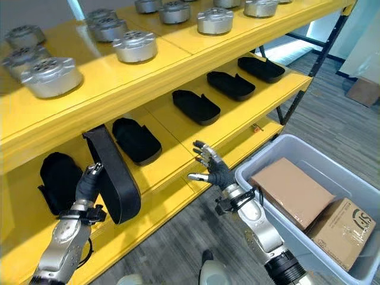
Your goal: Move parts from the plastic box to the shelf.
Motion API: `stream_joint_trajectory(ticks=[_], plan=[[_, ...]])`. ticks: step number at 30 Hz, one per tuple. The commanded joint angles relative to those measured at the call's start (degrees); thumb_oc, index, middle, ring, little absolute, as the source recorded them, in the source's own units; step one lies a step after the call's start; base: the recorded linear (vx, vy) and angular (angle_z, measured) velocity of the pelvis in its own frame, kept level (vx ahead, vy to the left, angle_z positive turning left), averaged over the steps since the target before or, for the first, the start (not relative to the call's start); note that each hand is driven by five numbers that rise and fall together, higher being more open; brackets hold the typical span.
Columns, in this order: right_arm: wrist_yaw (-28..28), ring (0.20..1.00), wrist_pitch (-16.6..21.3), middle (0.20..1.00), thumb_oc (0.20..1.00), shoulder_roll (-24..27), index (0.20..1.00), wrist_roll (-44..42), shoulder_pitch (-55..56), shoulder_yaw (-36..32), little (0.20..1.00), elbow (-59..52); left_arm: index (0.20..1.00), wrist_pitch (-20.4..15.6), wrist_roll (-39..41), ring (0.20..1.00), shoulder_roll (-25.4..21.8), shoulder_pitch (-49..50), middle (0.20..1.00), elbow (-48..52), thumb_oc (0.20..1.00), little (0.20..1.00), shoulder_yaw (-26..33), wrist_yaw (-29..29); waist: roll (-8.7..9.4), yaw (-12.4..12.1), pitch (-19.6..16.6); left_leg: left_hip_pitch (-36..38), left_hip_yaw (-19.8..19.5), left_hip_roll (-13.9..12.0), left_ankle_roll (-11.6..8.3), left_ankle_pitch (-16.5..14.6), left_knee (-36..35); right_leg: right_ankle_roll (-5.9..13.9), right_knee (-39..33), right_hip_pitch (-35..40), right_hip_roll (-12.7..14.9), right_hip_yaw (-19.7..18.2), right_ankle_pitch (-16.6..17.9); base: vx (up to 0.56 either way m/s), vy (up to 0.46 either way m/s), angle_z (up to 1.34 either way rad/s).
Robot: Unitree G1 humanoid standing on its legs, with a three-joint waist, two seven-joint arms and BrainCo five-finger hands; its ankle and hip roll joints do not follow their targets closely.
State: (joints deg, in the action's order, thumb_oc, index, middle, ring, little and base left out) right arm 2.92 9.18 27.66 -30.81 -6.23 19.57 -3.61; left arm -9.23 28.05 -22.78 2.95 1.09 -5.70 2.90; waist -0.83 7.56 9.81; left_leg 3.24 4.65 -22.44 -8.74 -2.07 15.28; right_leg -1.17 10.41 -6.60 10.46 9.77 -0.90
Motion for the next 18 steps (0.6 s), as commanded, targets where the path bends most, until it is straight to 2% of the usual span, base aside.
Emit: stream_joint_trajectory(ticks=[1, 2, 3, 4, 5, 9, 10, 13, 16, 18], plan=[[-1.2, 1.000, 3.8, 1.000, 1.000, -0.5, 1.000, -2.1, -0.7, 3.4, 1.000, -0.4, 0.200, -4.8, 2.5, 0.200, -1.4, 2.5, 0.200, 6.3, 0.200, 0.200, 3.3, 0.9, -2.12, -0.8, -7.4, 0.4, -4.7, 0.7, 1.90, 21.3, -11.0, 1.22, 2.9, -2.1, -4.4, -2.7, -6.6, -0.07, 0.284, 1.63], [-1.6, 1.000, 4.1, 1.000, 1.000, -0.7, 1.000, -2.6, -1.1, 3.4, 1.000, 0.1, 0.200, -4.7, 2.7, 0.200, -1.5, 2.2, 0.200, 6.3, 0.200, 0.200, 3.5, 1.4, -2.65, -1.2, -7.8, 0.5, -7.0, 1.3, 1.29, 20.8, -11.4, 1.56, 3.7, -2.7, -4.2, -2.7, -6.6, -0.01, 0.201, 0.79], [-1.7, 1.000, 4.2, 1.000, 1.000, -0.7, 1.000, -2.4, -1.2, 3.1, 1.000, -0.1, 0.200, -4.8, 2.6, 0.200, -1.5, 2.0, 0.200, 6.3, 0.200, 0.200, 3.7, 1.7, -3.02, -1.3, -7.8, 0.4, -7.6, 1.8, 0.90, 20.4, -12.0, 2.08, 4.1, -2.7, -3.8, -2.4, -6.4, 0.03, 0.185, 0.63], [-1.4, 1.000, 4.2, 1.000, 1.000, -0.6, 1.000, -2.5, -0.9, 2.8, 1.000, -0.4, 0.200, -4.8, 2.6, 0.200, -1.3, 2.3, 0.200, 6.5, 0.200, 0.200, 3.8, 1.3, -3.25, -1.3, -7.9, 1.0, -6.5, 1.9, 1.14, 17.9, -12.8, 2.51, 4.7, -2.3, -3.3, -2.1, -6.6, 0.04, 0.299, 0.79], [-1.6, 1.000, 4.2, 1.000, 1.000, -1.1, 1.000, -1.9, -0.6, 2.2, 1.000, -0.7, 0.200, -4.9, 2.2, 0.200, -1.6, 1.9, 0.200, 6.8, 0.200, 0.200, 3.7, 1.0, -3.56, -1.7, -7.7, 1.7, -3.5, 3.4, 1.44, 10.9, -14.0, 3.57, 5.3, -1.5, -1.6, -1.6, -6.5, 0.03, 0.325, 0.92], [-1.5, 1.000, 3.9, 1.000, 1.000, -2.1, 1.000, -1.6, 0.5, 1.9, 1.000, -0.7, 0.200, -4.9, 1.3, 0.200, -2.4, 1.6, 0.200, 7.1, 0.200, 0.200, 3.5, 0.9, -2.79, -2.6, -7.3, 2.3, -3.1, 6.1, 2.22, 4.8, -14.7, 5.62, 4.6, 0.2, 1.4, -0.8, -5.2, 0.02, 0.215, 0.21], [-1.5, 1.000, 3.9, 1.000, 1.000, -2.1, 1.000, -1.6, 0.5, 1.9, 1.000, -0.7, 0.200, -4.9, 1.3, 0.200, -2.4, 1.6, 0.200, 7.2, 0.200, 0.200, 3.5, 0.9, -2.71, -2.6, -7.3, 2.3, -3.1, 6.2, 2.29, 4.7, -14.5, 5.69, 4.5, 0.4, 1.5, -0.8, -5.1, -0.01, 0.167, 0.10], [-0.7, 1.000, 3.1, 1.000, 1.000, -2.5, 1.000, -1.0, 2.1, 1.5, 1.000, -0.8, 0.200, -4.9, 0.2, 0.200, -2.7, 2.4, 0.200, 8.4, 0.200, 0.200, 4.4, 0.7, -1.38, -3.5, -7.3, 2.1, -3.6, 8.4, 3.04, 1.3, -15.1, 7.41, 1.9, 2.4, 4.1, 0.5, -3.4, 0.00, 0.205, 0.12], [-0.5, 1.000, 2.8, 1.000, 1.000, -3.1, 1.000, -0.8, 3.5, 0.5, 1.000, -0.9, 0.200, -4.8, -0.7, 0.200, -3.1, 3.5, 0.200, 8.8, 0.200, 0.200, 5.5, 1.2, 0.45, -4.6, -8.3, 2.2, -4.9, 10.8, 3.80, 0.4, -17.4, 9.06, -2.1, 4.8, 6.1, 2.5, -1.0, 0.00, 0.181, 0.40], [-0.5, 1.000, 2.5, 1.000, 1.000, -3.3, 1.000, -0.6, 3.5, 0.6, 1.000, -0.7, 0.200, -4.8, -0.8, 0.200, -3.2, 3.8, 0.200, 8.9, 0.200, 0.200, 5.8, 1.2, 1.07, -4.9, -8.6, 1.9, -5.3, 11.4, 4.10, -0.2, -17.3, 9.49, -3.4, 5.2, 6.3, 2.4, -0.2, 0.00, 0.100, 0.19]])
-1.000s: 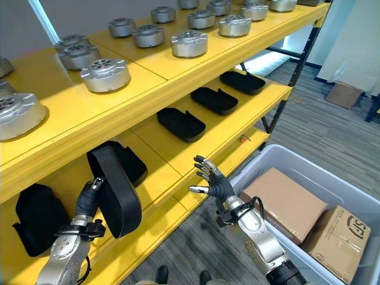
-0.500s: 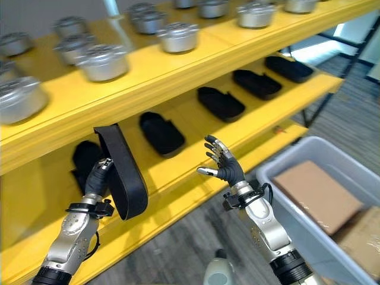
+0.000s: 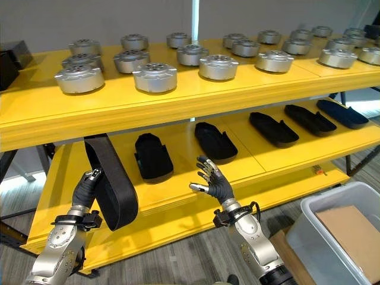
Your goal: Move parts from the plastic box to the shelf.
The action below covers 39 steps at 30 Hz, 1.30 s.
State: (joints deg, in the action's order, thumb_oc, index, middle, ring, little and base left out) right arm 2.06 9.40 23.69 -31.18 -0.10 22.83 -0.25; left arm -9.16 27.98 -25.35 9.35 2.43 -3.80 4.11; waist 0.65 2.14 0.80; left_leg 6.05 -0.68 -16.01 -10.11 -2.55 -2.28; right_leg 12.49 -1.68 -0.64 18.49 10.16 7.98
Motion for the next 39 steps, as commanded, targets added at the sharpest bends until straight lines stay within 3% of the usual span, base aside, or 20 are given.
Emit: stream_joint_trajectory(ticks=[1, 13, 22, 32, 39], plan=[[0.5, 1.000, 2.2, 1.000, 1.000, 0.7, 1.000, -0.3, -2.6, -2.7, 1.000, -4.0, 0.200, -4.8, -0.8, 0.200, -0.6, -2.3, 0.200, 7.8, 0.200, 0.200, 4.1, 0.0, -0.04, 0.3, 0.2, -1.2, -0.1, 5.2, 5.66, -0.1, 0.5, -3.99, 8.1, -0.5, -1.6, 2.0, -8.7, 0.00, 0.071, 0.09], [2.6, 1.000, 0.7, 1.000, 1.000, 0.3, 1.000, -0.3, -1.0, -3.0, 1.000, -3.4, 0.200, -4.6, -5.6, 0.200, -3.5, -0.2, 0.200, 5.9, 0.200, 0.200, 8.6, 0.5, 2.42, -1.2, -0.6, -2.9, -0.9, 8.6, 7.40, -3.6, 4.6, -2.61, 5.3, 1.1, 0.1, 1.1, -6.4, 0.01, 0.057, 0.06], [4.9, 1.000, 0.5, 1.000, 1.000, 0.8, 1.000, -0.7, 0.4, -3.4, 1.000, -3.6, 0.200, -4.8, -16.2, 0.200, -13.5, -9.3, 0.200, -3.5, 0.200, 0.200, 12.2, 5.8, 3.75, -1.1, 0.1, -5.0, -0.5, 10.3, 7.87, -5.2, 8.5, -2.41, 6.5, 0.3, 0.8, -0.4, -6.7, 0.00, 0.015, 0.00], [4.5, 1.000, 2.2, 1.000, 1.000, 1.8, 1.000, -1.5, -2.7, -3.6, 1.000, -3.2, 0.200, -1.7, -26.8, 0.200, -28.0, -27.2, 0.200, -17.3, 0.200, 0.200, 4.9, 9.1, 4.67, -0.2, 8.2, -17.4, -1.5, 11.2, 8.05, -8.7, 24.0, -2.82, 18.0, -9.5, 1.5, -3.7, -9.9, -0.14, 0.014, 0.05], [3.2, 1.000, 3.7, 1.000, 1.000, 2.9, 1.000, -3.0, -4.8, -2.0, 1.000, -3.5, 0.200, 0.8, -28.0, 0.200, -32.0, -48.0, 0.200, -31.4, 0.200, 0.200, -8.7, 10.7, 4.95, 1.0, 13.2, -27.1, -3.9, 10.8, 8.55, -10.1, 32.8, -3.48, 25.9, -17.6, 1.4, -4.4, -12.4, -0.13, -0.011, 0.19]])
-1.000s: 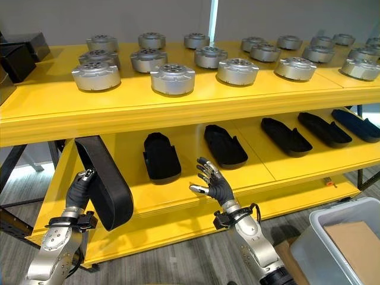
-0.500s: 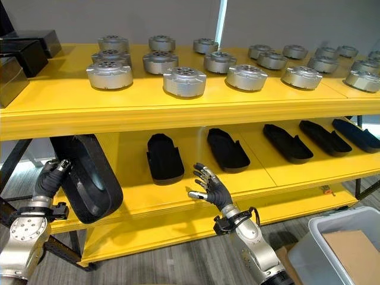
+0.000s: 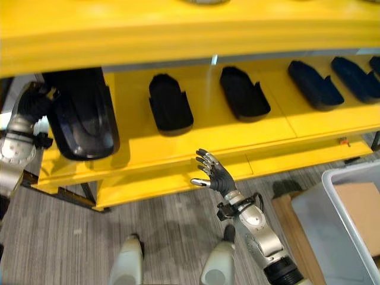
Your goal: Move parts from the plastic box to the shelf.
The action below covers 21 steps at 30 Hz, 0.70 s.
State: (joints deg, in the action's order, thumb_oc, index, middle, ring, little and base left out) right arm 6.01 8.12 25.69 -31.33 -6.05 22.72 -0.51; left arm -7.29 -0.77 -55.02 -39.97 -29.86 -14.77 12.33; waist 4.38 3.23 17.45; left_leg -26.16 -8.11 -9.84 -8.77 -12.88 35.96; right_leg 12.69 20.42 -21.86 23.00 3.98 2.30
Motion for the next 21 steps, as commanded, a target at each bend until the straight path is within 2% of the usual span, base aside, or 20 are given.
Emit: stream_joint_trajectory(ticks=[1, 11, 21], plan=[[-0.8, 1.000, 5.2, 1.000, 1.000, 0.8, 1.000, -2.8, 1.0, -1.9, 1.000, -3.3, 0.200, -0.9, 0.0, 0.200, -2.2, -1.5, 0.200, -0.4, 0.200, 0.200, 0.3, 3.0, 1.28, -0.3, -2.8, 4.3, 3.3, 4.6, 7.20, -0.2, -4.5, -3.76, 4.6, 3.2, -3.2, 2.0, -7.3, -0.07, -0.023, 0.12], [-0.7, 1.000, 6.3, 1.000, 1.000, 1.4, 1.000, -4.4, 1.5, -0.9, 1.000, -4.3, 0.200, 1.5, -2.8, 0.200, -3.0, -17.2, 0.200, -13.3, 0.200, 0.200, -10.7, 3.8, 2.15, 0.0, -0.3, -2.3, 2.3, 4.2, 7.55, -1.1, 0.5, -4.43, 8.3, -2.2, -3.9, 2.2, -8.5, -0.03, -0.006, -0.03], [0.9, 1.000, 5.6, 1.000, 1.000, 2.5, 1.000, -5.8, 4.1, -1.2, 1.000, -5.0, 0.200, 2.9, -1.9, 0.200, -3.5, -21.8, 0.200, -17.9, 0.200, 0.200, -12.4, 3.5, 2.49, 0.1, -0.1, -4.2, 2.0, 4.1, 7.29, -1.3, 1.3, -4.87, 9.5, -3.9, -4.0, 2.3, -9.3, 0.00, 0.000, 0.00]])
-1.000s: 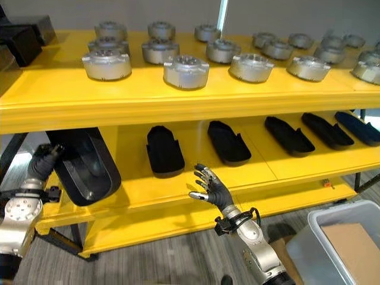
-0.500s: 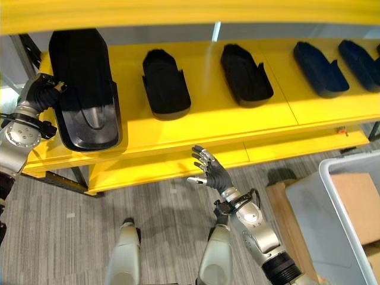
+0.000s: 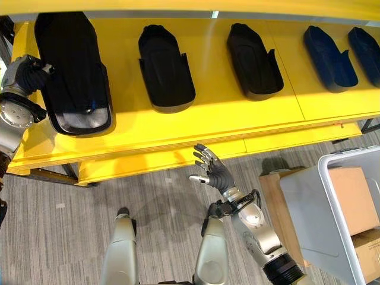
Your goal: Move parts from the plastic box to the shelf.
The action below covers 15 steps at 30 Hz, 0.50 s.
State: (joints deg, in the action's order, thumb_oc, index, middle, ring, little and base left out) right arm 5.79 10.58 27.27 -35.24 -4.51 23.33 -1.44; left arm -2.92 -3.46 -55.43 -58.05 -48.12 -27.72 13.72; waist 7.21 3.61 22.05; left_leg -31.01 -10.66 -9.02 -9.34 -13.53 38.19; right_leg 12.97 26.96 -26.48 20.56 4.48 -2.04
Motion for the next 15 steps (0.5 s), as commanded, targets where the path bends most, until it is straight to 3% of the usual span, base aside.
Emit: stream_joint_trajectory(ticks=[1, 15], plan=[[1.2, 1.000, 3.1, 1.000, 1.000, 1.1, 1.000, -1.9, 2.8, -1.9, 1.000, -4.2, 0.200, -1.5, 1.0, 0.200, -3.2, -3.8, 0.200, 0.0, 0.200, 0.200, 0.6, 2.0, -0.32, -0.3, -4.8, 0.5, 4.4, 3.3, 7.83, -0.6, -1.0, -5.21, 3.0, 0.6, -1.7, 1.8, -5.1, 0.00, 0.000, 0.00], [3.6, 1.000, 2.5, 1.000, 1.000, 2.4, 1.000, -2.9, 5.0, -3.1, 1.000, -4.9, 0.200, -0.2, -2.6, 0.200, -8.3, -8.1, 0.200, -3.2, 0.200, 0.200, -3.6, 0.0, -0.10, -0.6, -5.5, -0.9, 3.5, 2.6, 6.91, -2.1, 0.0, -5.05, 4.6, -0.2, -2.5, 1.7, -7.2, 0.02, -0.004, 0.00]])
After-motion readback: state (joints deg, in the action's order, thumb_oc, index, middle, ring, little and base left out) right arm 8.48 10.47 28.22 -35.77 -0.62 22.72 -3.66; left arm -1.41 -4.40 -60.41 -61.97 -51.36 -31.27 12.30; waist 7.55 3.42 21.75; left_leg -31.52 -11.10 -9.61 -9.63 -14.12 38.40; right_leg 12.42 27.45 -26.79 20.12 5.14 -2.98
